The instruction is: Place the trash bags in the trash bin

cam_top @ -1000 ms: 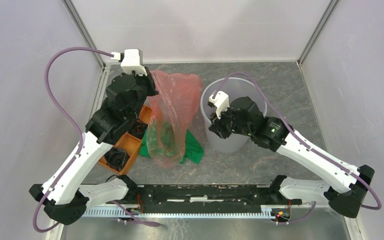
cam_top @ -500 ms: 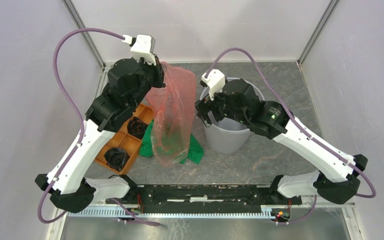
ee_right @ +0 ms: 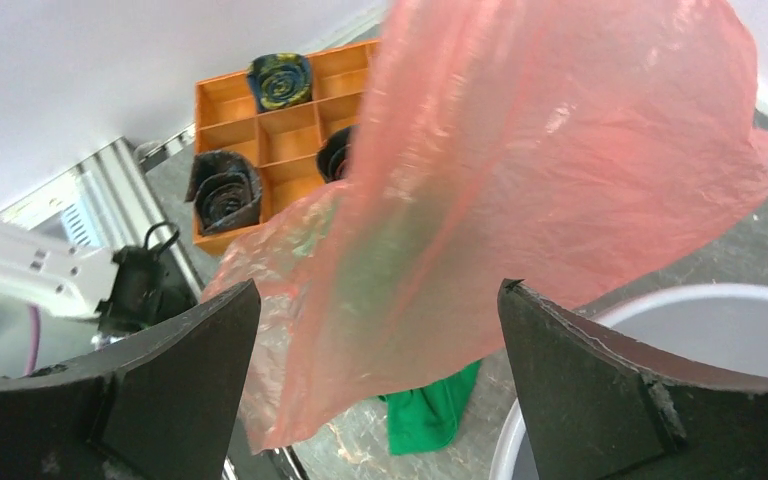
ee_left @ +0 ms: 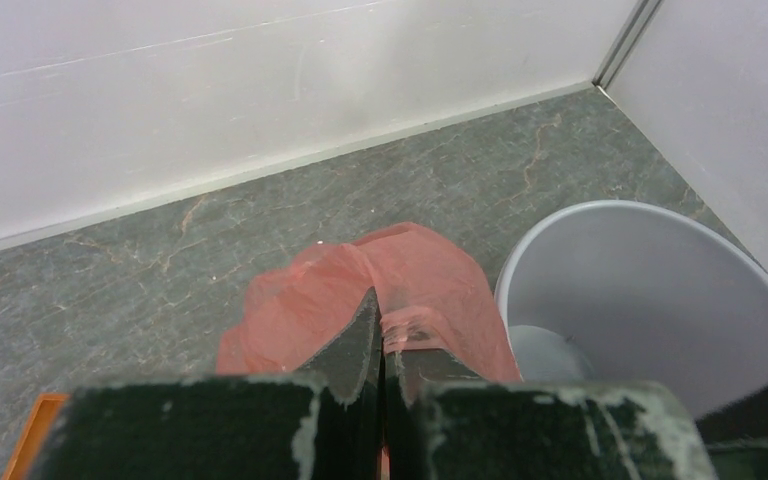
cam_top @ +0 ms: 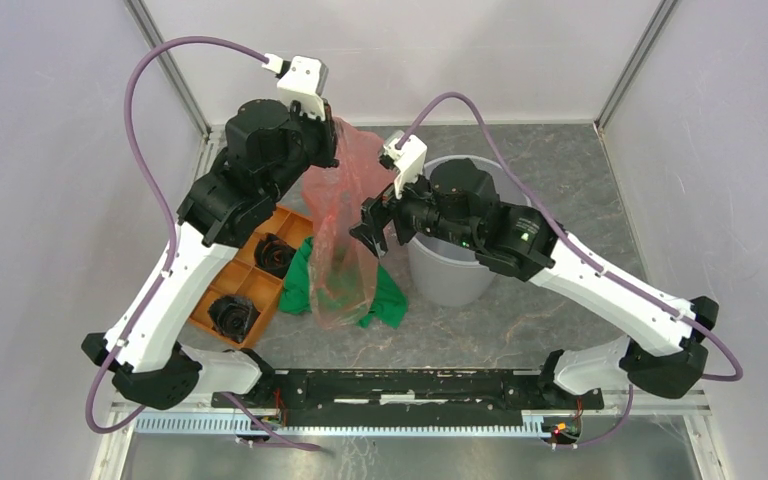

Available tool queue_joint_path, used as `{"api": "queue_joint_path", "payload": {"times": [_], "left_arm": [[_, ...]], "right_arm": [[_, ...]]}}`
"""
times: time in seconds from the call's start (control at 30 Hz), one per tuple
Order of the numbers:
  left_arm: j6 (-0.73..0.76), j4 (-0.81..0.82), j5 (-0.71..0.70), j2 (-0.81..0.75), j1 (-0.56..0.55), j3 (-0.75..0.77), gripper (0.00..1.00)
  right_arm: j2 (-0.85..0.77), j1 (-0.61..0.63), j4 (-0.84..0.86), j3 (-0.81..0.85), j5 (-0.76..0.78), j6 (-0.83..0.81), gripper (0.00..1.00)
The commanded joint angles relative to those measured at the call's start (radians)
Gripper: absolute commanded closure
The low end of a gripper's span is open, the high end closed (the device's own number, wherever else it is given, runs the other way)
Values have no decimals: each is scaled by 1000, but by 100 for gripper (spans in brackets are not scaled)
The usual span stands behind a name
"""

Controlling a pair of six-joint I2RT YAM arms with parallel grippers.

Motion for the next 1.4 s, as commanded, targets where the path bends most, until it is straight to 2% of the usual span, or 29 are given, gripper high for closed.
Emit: {"api": "queue_joint_path", "payload": {"times": [0.0, 0.1, 0.23, 0.33, 0.37, 0.43, 0.53, 0.63, 0.77, 0.8, 0.83, 0.97, 1.03, 1.1, 1.37], "left_arm": [[40, -7, 32, -9, 3, 52, 98], [26, -14, 10, -15, 3, 56, 98], [10, -35, -50, -14, 3, 58, 98], [-9, -51, -111, -14, 3, 43, 98], [-22, -52, -150, -22, 3, 31, 98], [-42, -42, -222, -44, 3, 5, 94], [-47, -22, -245, -85, 4, -25, 69], [-43, -12, -244, -112, 3, -34, 51], [-81, -42, -267, -155, 3, -49, 9], [-104, -50, -258, -178, 3, -64, 4], [-118, -60, -247, -188, 3, -77, 1], [-209, -79, -76, -262, 3, -184, 0], [-270, -76, -40, -304, 4, -263, 0], [-323, -80, -64, -330, 4, -336, 0], [-503, -213, -228, -394, 3, -483, 0]], "right_arm": [[21, 38, 115, -39, 234, 57, 5], [94, 73, 86, 8, 413, 4, 20], [116, 77, 219, -20, 477, -32, 38], [64, 54, 418, -128, 492, 10, 85], [53, 37, 448, -139, 459, 30, 98], [51, -11, 478, -132, 366, 75, 99], [85, -72, 498, -98, 224, 115, 100], [119, -120, 472, -44, 132, 140, 99], [122, -180, 498, -41, 89, 202, 99], [125, -196, 499, -32, 87, 217, 99], [133, -211, 498, -19, 77, 228, 99], [166, -253, 498, 52, 4, 248, 99], [170, -265, 498, 64, -17, 249, 99], [164, -276, 499, 63, -67, 250, 99], [132, -292, 535, 30, -91, 257, 98]]}}
